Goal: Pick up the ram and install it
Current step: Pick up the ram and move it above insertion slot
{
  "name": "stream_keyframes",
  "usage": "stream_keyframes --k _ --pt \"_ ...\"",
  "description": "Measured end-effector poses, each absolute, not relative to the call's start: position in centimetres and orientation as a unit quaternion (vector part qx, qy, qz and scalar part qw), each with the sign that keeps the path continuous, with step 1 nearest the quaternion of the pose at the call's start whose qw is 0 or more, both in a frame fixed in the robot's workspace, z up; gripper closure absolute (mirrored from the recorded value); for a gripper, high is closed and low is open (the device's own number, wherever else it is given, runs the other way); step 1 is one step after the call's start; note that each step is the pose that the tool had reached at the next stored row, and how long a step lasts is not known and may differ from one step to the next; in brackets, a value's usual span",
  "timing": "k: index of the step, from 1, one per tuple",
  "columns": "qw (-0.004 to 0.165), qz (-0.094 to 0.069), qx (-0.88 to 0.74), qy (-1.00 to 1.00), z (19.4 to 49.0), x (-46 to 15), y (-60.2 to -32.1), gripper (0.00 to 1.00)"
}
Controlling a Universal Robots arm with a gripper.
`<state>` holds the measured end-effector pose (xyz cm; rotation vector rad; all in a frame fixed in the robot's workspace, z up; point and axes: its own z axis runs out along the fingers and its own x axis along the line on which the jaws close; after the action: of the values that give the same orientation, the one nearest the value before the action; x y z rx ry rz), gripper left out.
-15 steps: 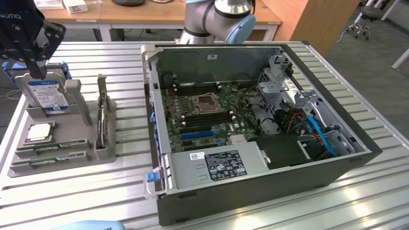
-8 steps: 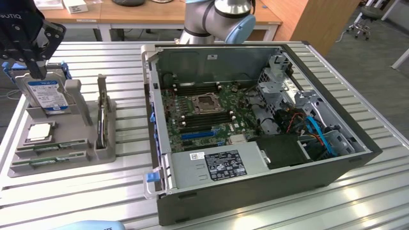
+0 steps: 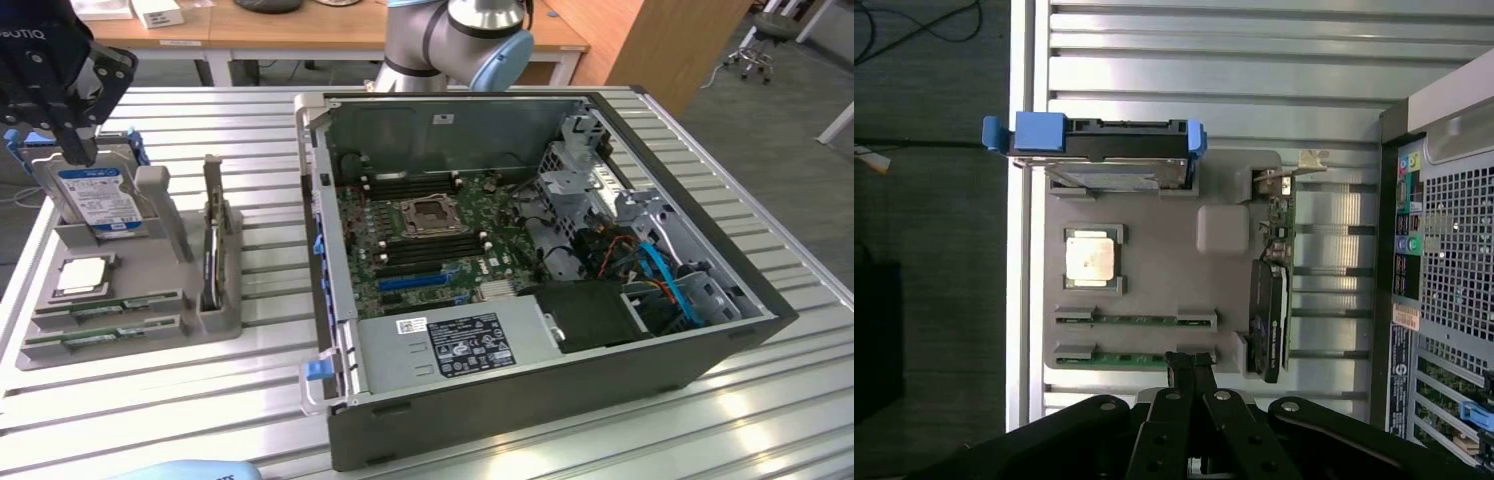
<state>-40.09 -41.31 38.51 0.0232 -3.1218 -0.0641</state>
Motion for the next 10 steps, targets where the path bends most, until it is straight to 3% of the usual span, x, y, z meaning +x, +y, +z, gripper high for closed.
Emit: stream_keyframes --k 10 --pt "0.011 -0.019 0.066 -0.998 38.36 -40.09 -41.31 0.90"
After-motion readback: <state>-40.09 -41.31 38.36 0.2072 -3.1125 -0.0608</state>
